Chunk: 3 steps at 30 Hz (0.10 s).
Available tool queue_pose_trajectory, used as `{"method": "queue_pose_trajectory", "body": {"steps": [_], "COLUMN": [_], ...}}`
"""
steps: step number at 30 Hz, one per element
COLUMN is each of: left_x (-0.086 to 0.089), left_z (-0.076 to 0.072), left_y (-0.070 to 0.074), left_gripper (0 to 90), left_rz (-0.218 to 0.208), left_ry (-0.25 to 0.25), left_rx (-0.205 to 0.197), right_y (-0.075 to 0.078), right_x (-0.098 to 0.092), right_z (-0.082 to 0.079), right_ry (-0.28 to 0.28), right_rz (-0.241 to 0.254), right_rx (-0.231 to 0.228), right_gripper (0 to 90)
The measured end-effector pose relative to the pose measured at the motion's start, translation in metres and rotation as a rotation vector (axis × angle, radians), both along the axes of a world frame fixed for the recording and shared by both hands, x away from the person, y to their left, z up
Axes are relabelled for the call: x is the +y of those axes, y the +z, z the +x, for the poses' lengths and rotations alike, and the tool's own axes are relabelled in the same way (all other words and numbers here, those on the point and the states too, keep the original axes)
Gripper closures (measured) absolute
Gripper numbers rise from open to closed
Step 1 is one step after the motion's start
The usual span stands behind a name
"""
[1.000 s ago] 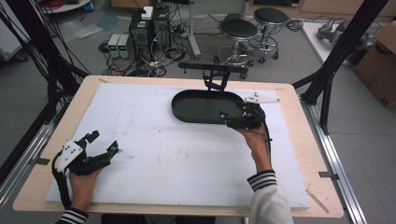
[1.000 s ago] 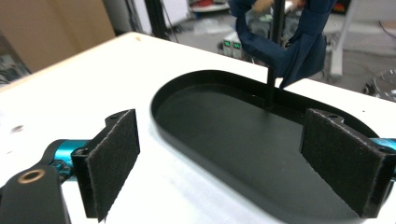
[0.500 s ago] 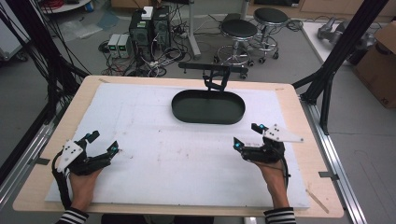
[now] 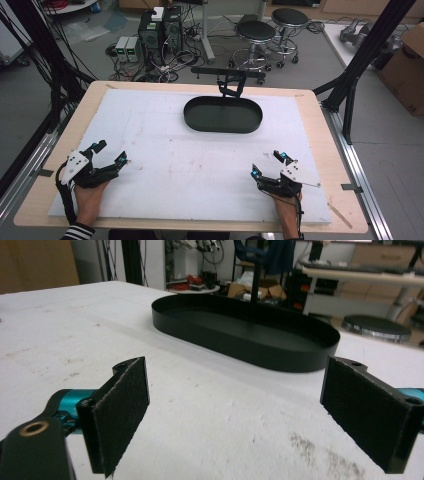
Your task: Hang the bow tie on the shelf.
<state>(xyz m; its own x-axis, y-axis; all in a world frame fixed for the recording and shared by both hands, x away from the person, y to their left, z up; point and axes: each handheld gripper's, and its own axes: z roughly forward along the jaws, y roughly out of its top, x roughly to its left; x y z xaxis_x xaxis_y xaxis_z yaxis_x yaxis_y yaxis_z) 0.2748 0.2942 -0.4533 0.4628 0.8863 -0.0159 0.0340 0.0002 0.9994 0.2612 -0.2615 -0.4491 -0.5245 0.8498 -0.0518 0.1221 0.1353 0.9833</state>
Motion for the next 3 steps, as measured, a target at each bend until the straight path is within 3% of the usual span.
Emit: {"method": "queue_pose_trajectory", "body": {"steps": [3], "left_x": [-0.0001], "left_z": [-0.0001], "left_y": [-0.0001], "left_gripper": [14.6], "left_rz": [0.0], "left_ry": [-0.003], "left_rx": [-0.003], "right_y": [-0.0008], "right_x": [-0.0008], "right_z": [-0.0005], "right_ry": [-0.016], "right_rz": [0.014], "right_rx": [0.003], "right_gripper": [11.2]}}
